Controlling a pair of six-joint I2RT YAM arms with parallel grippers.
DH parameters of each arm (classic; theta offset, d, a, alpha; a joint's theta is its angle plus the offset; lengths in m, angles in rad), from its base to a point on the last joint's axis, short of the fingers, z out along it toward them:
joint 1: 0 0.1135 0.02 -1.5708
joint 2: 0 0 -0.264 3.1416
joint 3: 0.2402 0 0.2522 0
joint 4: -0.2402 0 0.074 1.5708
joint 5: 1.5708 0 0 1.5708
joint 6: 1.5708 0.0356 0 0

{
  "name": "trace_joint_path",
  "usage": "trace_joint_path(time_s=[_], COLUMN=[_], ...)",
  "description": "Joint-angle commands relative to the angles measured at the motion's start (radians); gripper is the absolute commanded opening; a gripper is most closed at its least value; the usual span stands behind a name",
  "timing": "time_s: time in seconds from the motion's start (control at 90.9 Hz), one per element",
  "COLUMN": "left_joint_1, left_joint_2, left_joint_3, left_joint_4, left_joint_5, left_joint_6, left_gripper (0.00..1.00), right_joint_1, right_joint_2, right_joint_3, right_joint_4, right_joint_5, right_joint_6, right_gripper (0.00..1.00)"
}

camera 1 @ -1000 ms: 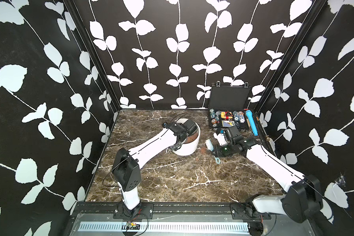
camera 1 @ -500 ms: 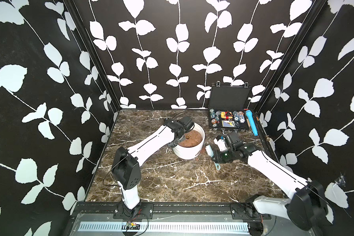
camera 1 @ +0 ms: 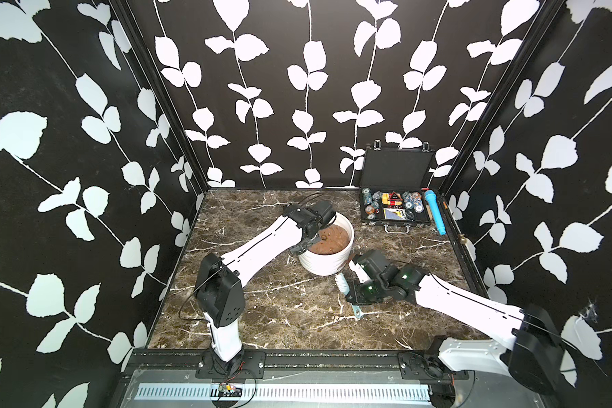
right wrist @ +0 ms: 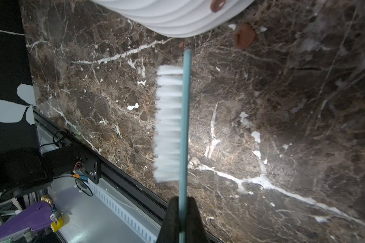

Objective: Scrub the dried mud off the ceramic pot
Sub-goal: Rotate the pot at the center of the board, then brush off the soil from the pot.

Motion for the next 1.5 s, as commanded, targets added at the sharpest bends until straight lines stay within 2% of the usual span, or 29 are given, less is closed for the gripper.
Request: trace_joint_path(time_s=[0.0,0.242,0.429,0.847,1.089,1.331,1.485], left_joint_1=[0.031,0.028,0.026,0.024,0.025,0.033,0.044], left_joint_2=[-0.031,-0.060,-0.053,-0.051,-0.038,-0.041,-0.060], left_joint_3=[-0.050,-0.124,-0.127,-0.182,-0.179,-0.173,-0.187], left_joint_4=[0.053,0.123,0.125,0.197,0.223,0.221,0.233], left_joint_5=[-0.028,-0.005,-0.016,-0.004,0.001,-0.055,-0.073], left_joint_6=[-0.042,0.000,0.065,0.153,0.170,0.218,0.254], left_gripper=[0.00,0.00,0.00,0.00,0.00,0.00,0.00], right_joint_1=[0.010,-0.015,-0.069,-0.161,-0.236,-0.263,-0.291], right_joint_2=[0.027,0.064,0.093,0.159,0.168,0.137,0.124], right_joint_3=[0.036,0.072,0.069,0.132,0.122,0.183,0.186], right_joint_4=[0.097,0.123,0.150,0.139,0.047,-0.221,-0.278], right_joint_5=[0.039,0.111,0.104,0.080,0.107,0.212,0.197], right_joint_6=[0.075,0.100,0.121,0.055,-0.045,-0.256,-0.327], right_gripper=[0.00,0.00,0.00,0.00,0.00,0.00,0.00])
